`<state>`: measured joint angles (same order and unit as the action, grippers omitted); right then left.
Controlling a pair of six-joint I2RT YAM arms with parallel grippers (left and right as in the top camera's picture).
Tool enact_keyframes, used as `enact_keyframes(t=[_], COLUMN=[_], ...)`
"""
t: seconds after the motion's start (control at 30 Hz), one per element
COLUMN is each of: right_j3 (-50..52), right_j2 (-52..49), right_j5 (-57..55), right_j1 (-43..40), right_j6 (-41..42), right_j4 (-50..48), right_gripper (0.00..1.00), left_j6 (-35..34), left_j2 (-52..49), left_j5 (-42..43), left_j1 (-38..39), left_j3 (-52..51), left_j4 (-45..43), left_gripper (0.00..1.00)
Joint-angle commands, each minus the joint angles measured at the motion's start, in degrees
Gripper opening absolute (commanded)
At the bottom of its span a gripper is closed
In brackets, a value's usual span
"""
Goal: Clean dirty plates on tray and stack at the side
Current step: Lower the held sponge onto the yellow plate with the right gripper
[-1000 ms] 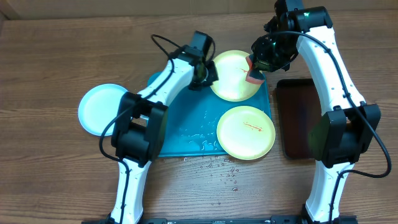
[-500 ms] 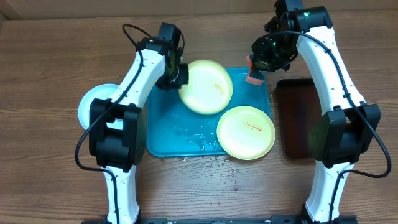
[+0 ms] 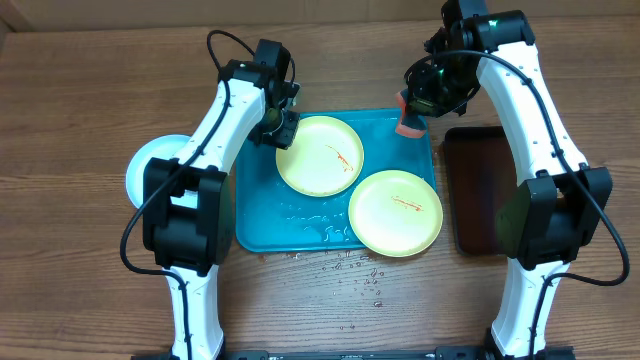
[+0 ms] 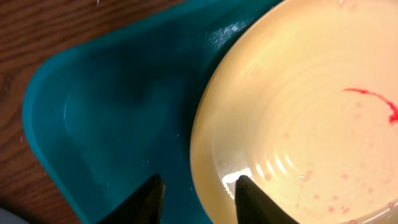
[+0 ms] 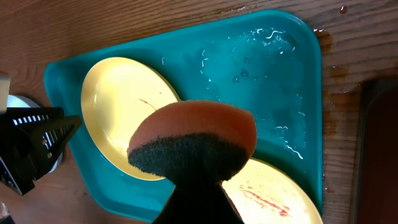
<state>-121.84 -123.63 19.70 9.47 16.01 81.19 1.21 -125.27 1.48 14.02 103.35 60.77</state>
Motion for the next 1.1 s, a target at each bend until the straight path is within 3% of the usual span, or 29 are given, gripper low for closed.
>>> enact_keyframes(t=[0.0,0.2,0.5,0.6,1.07], right_j3=[-1.2,-1.2,-1.1,-1.1,5.5], right_j2=[2.4,2.4,2.4,2.4,1.6], right_j5=[0.7,0.7,0.7,0.7,-0.5], right_j1=[0.2,0.2,0.3,0.5,10.4], right_j6=[-1.0,-1.0,-1.0,-1.0,1.1], right_j4=[0.0,0.0,-0.2,-0.3,-10.4], right_gripper=[0.04,0.04,0.04,0.04,0.04], left_j6=[-5.4,-17.7,-21.7,-21.6,-22.1], left_j2=[0.1,-0.1,-0.1,-0.1,-0.1], left_j5=[4.3,8.7,8.2,7.7,0.9], left_j1=[-1.0,-0.3,-0.5,-0.5,-3.6], left_j3=[-0.1,-3.3,-12.8,-13.4,-13.4], left_j4=[2.1,4.5,-2.0,-3.5,-7.1], left_gripper=[0.40,0.37,0.21,0.05,0.04])
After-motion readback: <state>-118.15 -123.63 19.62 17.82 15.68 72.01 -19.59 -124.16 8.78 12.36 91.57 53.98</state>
